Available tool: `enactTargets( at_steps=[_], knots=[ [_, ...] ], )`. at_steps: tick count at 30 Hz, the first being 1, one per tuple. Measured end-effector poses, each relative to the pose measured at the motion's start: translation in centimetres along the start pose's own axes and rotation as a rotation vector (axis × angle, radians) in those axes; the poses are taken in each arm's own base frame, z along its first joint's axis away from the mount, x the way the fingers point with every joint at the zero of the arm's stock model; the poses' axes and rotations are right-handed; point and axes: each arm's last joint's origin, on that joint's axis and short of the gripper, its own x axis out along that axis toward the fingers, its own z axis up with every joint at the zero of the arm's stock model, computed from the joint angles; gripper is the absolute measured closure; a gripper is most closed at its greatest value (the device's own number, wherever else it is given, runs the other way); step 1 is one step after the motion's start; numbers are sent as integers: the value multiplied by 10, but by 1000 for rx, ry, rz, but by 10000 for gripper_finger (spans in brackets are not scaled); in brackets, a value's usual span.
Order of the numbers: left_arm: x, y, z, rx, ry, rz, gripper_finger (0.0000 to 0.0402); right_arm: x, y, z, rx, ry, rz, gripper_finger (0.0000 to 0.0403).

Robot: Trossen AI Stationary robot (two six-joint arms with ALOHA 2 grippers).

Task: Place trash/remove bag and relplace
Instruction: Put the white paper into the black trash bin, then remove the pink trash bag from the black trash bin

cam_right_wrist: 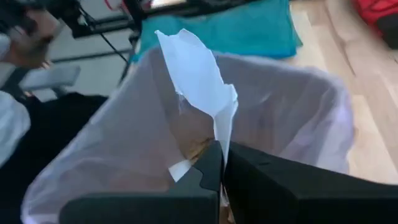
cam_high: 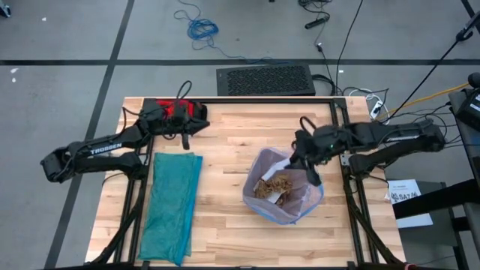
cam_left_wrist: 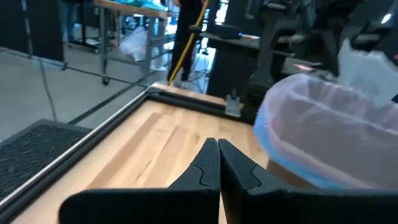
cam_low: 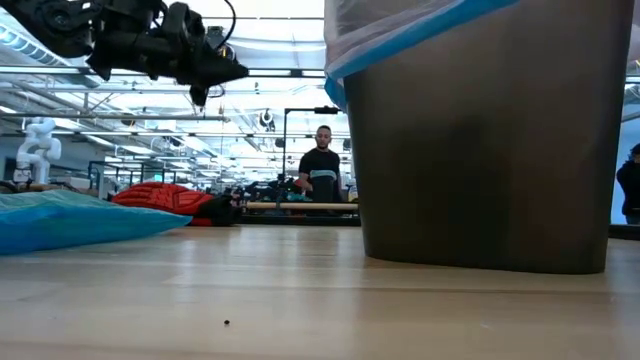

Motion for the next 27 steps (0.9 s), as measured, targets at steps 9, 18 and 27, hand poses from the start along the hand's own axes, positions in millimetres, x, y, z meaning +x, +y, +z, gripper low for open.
enactTargets(
  at_steps=[9, 18, 27],
  knots=[
    [8, -20, 1, -19, 14, -108, 402, 13, 15, -6, -15, 18, -121, 340],
    [17, -50, -5, -28, 32, -188, 402, 8, 24, -3, -27, 1, -89, 242],
    [45, -74, -28, -68, 94, -228, 402, -39, 64, 3, -88, 114, -17, 393]
  ],
)
